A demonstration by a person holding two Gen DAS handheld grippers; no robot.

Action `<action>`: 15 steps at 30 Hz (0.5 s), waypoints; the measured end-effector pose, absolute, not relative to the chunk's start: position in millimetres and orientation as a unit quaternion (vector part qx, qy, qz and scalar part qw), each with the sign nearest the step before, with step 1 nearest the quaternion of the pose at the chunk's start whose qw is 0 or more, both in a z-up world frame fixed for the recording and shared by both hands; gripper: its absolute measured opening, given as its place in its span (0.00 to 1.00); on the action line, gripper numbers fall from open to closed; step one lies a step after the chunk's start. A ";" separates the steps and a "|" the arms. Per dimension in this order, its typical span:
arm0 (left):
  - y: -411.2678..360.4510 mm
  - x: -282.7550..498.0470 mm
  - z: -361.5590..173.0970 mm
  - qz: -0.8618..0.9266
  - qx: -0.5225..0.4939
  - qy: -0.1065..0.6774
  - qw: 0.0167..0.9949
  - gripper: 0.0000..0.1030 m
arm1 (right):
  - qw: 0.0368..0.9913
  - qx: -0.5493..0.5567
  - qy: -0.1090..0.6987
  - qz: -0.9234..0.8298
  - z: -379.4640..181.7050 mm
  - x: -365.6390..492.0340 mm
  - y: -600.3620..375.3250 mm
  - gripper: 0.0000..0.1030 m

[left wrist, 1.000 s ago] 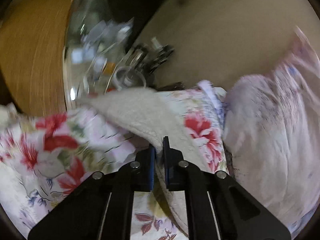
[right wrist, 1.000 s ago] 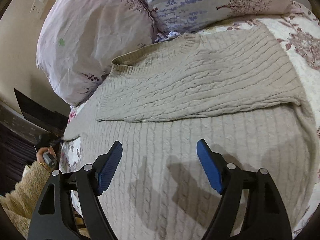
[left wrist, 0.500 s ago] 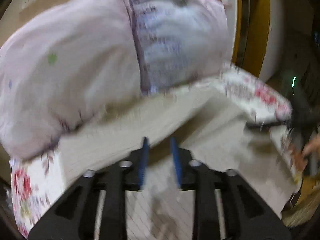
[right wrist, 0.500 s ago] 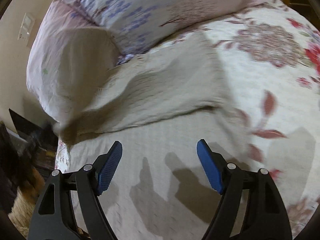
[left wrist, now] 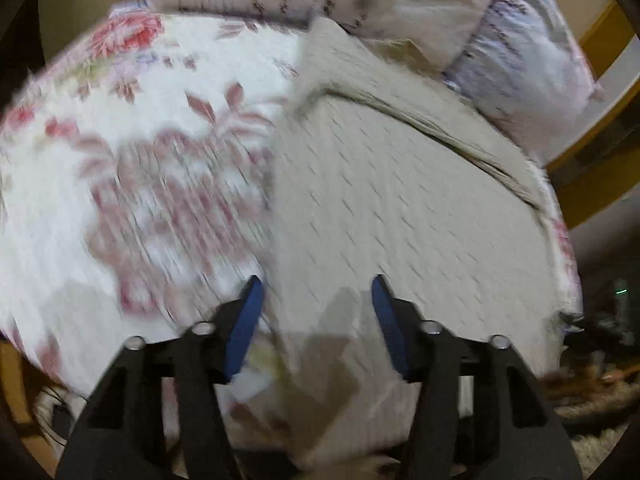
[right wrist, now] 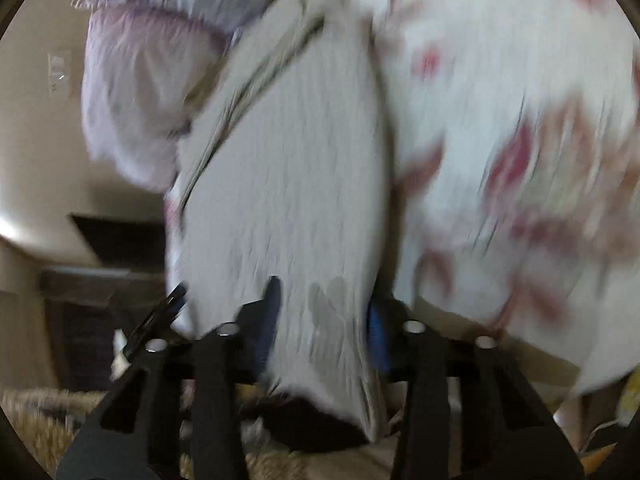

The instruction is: Fold small clothes

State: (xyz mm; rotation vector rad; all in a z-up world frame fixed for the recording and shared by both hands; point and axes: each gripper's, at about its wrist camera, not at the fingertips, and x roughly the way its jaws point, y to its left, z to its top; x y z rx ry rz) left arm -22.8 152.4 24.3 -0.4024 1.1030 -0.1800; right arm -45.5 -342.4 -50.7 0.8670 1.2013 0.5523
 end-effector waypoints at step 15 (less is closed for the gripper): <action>158.1 66.5 71.8 -0.169 -0.262 0.439 0.842 0.06 | 0.794 0.378 0.369 0.301 56.7 92.3 -347.0 0.08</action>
